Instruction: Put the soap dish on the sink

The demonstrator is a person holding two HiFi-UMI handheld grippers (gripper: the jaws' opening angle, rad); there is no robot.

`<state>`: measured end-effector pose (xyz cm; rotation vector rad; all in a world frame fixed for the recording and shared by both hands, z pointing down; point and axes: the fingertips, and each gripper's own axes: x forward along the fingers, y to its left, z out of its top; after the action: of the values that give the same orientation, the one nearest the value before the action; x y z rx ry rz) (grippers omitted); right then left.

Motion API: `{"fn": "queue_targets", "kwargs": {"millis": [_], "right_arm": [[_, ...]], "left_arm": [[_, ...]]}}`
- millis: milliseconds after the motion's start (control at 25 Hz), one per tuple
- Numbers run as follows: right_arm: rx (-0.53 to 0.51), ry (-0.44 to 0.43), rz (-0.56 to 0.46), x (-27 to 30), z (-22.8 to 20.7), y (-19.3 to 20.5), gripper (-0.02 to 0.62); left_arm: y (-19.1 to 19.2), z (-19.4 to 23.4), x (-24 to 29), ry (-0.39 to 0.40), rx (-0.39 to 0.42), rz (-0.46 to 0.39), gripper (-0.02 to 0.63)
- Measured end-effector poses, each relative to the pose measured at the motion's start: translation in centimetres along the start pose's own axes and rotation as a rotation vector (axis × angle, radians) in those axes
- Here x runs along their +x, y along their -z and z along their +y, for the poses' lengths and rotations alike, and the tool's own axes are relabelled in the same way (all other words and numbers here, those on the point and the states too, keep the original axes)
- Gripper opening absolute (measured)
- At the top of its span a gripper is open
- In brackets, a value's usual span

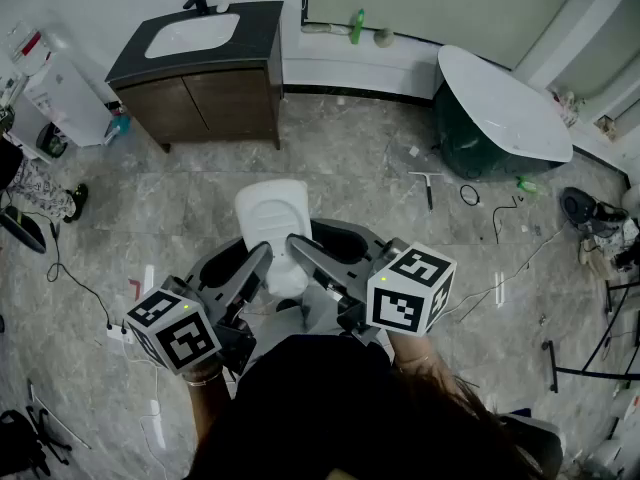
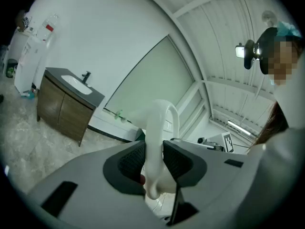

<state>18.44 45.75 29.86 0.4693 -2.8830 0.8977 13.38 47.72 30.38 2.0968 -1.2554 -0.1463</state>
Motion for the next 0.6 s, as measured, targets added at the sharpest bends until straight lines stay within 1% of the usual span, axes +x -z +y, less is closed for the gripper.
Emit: {"fn": "queue_targets", "kwargs": {"millis": [360, 600], "right_arm": [[0.0, 0.015, 0.012, -0.1, -0.9, 0.7, 0.124], [0.006, 0.022, 0.011, -0.5, -3.7, -1.1, 0.126]], "left_arm": [[0.8, 0.5, 0.7, 0.005, -0.012, 0.014, 0.124], [-0.2, 0.5, 4.0, -0.001, -0.018, 0.022, 0.124]]}}
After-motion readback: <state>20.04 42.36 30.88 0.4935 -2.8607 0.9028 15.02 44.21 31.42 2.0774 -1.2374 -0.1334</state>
